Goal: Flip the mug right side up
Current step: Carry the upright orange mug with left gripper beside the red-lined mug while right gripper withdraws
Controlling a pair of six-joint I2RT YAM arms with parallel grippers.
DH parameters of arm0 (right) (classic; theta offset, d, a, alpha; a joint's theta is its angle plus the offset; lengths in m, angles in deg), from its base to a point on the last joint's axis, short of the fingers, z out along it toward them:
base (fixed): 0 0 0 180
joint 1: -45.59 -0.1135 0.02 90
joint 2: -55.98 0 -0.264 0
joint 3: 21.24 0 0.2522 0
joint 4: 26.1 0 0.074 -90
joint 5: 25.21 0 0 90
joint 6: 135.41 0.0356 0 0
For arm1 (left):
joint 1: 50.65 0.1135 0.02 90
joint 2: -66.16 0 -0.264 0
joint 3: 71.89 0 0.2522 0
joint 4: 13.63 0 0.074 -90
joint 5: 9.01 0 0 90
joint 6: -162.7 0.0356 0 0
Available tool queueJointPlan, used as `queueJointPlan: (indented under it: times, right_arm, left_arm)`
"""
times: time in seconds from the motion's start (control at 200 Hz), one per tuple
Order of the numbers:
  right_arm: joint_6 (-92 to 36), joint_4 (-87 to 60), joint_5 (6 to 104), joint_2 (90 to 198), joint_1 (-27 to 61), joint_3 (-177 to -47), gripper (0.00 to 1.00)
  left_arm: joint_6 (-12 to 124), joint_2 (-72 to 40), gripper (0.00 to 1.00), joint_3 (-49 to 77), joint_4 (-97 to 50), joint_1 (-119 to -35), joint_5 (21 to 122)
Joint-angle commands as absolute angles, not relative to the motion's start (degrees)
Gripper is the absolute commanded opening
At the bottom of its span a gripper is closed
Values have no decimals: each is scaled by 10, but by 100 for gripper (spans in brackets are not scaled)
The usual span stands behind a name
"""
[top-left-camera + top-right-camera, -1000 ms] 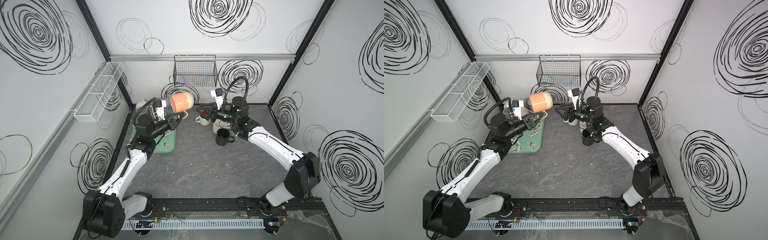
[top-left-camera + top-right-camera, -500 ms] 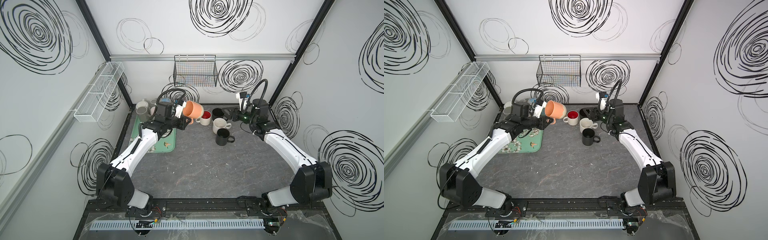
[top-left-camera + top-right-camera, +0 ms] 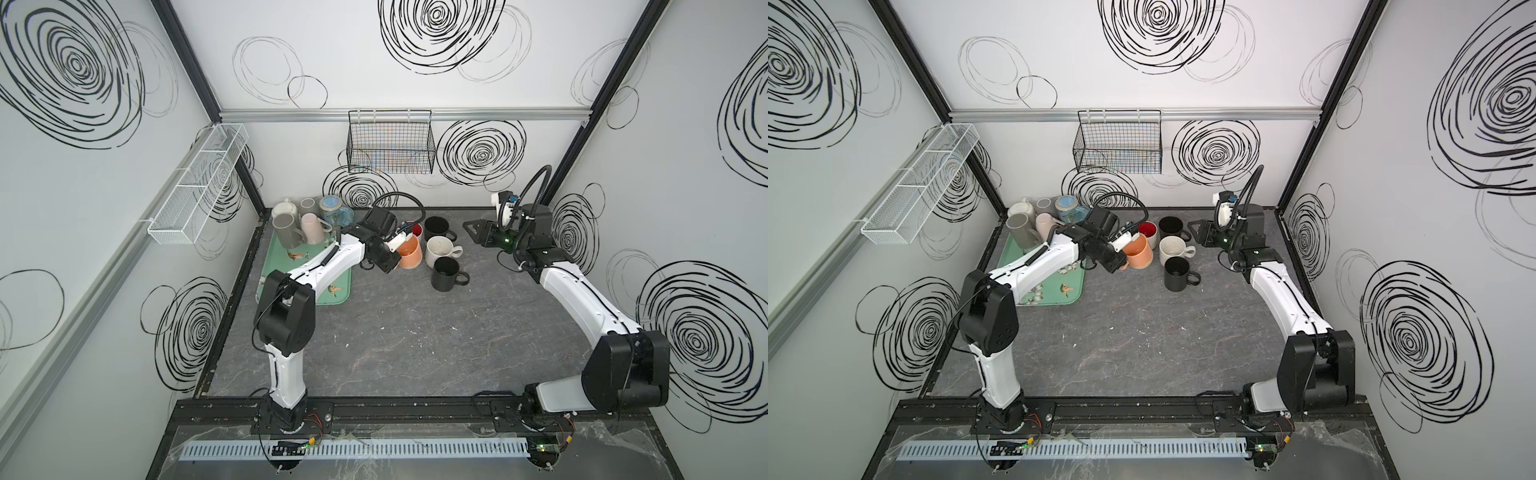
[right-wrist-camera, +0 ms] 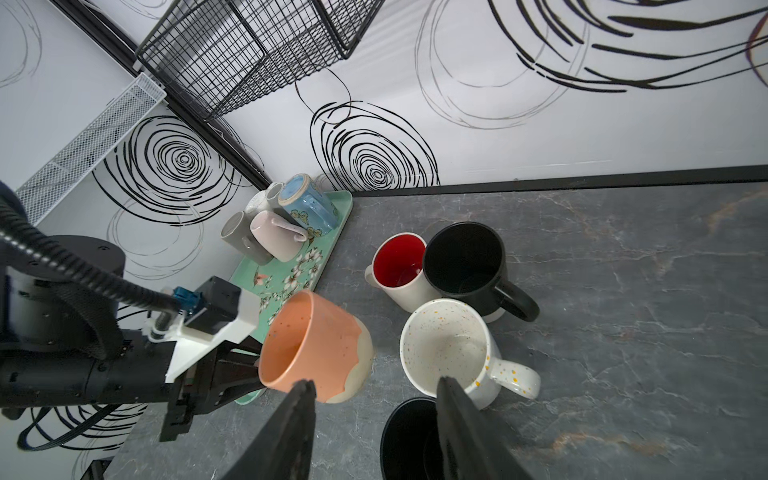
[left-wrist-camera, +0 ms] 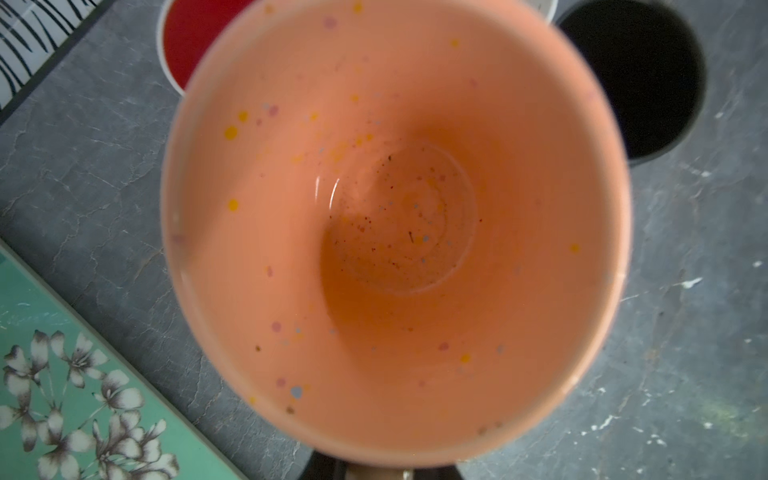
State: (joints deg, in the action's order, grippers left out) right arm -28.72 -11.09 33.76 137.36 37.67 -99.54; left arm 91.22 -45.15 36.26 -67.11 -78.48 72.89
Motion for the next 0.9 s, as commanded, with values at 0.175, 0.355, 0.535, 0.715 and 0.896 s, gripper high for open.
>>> queueJointPlan:
  times: [0.175,0.355,0.535,0.715,0.896]
  right_arm:
    - [-306,-80,343,1382,384,-1006,50]
    - [-313,-70,347,1390,386,-1016,50]
    - [-316,-65,351,1397,388,-1022,50]
    - [-316,-64,350,1403,389,-1023,49]
    - [-316,-65,350,1407,390,-1024,49]
  left_arm:
    - [1012,-530,0,473,-687,-797,798]
    - [1027,-568,0,506,-688,-804,816]
    - [1029,-597,0,546,-691,-804,818]
    - [1033,-626,0,580,-695,-805,817]
    - [1035,-640,8,592,-693,-807,829]
